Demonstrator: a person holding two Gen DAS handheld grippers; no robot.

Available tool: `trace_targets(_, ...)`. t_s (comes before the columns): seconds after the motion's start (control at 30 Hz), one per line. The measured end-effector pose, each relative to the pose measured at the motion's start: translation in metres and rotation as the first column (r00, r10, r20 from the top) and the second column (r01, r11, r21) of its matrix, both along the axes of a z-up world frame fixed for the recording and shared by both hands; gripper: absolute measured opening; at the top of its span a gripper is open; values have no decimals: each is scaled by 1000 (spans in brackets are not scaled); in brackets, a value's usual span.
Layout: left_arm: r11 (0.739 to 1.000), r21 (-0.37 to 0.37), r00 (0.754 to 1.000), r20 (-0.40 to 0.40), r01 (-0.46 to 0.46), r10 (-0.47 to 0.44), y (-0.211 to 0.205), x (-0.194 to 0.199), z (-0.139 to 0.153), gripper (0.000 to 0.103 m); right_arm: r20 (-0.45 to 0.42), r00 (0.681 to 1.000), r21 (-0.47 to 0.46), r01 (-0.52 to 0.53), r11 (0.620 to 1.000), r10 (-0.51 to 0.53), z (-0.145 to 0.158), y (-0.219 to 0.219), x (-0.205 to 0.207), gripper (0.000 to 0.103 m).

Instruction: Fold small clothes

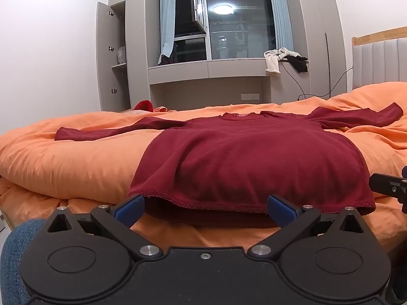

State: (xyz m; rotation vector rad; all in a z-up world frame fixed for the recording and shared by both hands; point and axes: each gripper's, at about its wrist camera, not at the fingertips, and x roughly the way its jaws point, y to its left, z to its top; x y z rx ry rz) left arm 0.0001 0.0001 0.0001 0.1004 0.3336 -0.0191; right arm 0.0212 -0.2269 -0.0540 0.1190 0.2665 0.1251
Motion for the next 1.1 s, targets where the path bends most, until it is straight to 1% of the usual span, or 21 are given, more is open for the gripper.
trace_targets(1.1, 1000, -4, 1000, -2, -1, 1, 0, 0, 0, 102, -13, 1000, -4, 2, 1000, -2, 1, 0, 0, 103)
